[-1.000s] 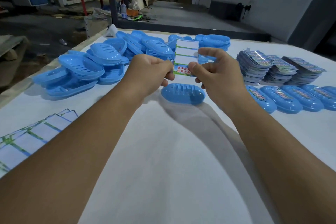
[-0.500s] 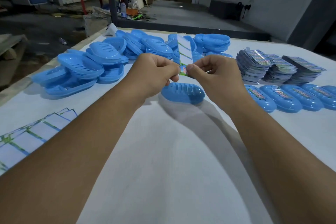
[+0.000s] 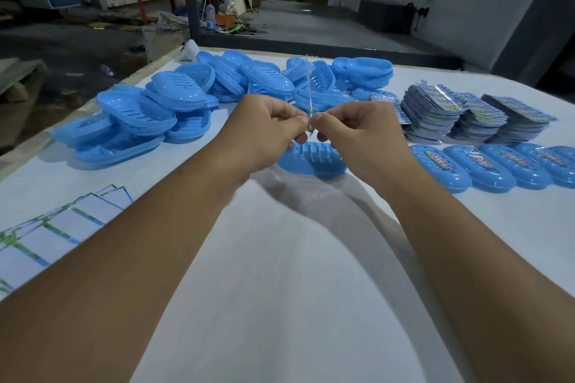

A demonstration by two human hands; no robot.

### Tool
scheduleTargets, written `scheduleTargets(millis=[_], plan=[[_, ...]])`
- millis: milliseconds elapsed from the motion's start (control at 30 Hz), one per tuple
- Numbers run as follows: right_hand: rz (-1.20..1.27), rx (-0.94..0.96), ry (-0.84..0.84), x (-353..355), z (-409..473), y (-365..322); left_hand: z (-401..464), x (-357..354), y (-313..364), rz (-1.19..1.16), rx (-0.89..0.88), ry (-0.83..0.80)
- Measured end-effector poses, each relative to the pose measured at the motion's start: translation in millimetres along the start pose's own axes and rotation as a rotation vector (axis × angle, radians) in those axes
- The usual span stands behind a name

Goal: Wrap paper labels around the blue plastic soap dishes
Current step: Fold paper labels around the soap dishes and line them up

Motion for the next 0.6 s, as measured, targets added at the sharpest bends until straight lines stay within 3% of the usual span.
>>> scheduleTargets(millis=[200, 333, 600], plan=[[0.006, -0.035, 0.006, 0, 0, 0, -1, 3, 1, 0.056, 0.070, 0.093], [0.020, -0.075, 0.015, -1, 1, 0, 1, 7, 1, 0.237, 0.075, 0.184], [0.061, -0.199, 0.046, 4, 2, -1, 6, 13, -3, 0.511, 0.131, 0.180]])
Point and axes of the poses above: each hand's wrist, its own z-axis towards the middle knuckle, its own x-axis out of the back of the hand, y = z × x, the point moved 1 cm from there along z, towards the middle knuckle, and after that the axes turned 6 degrees about y, right-handed, at the moved point
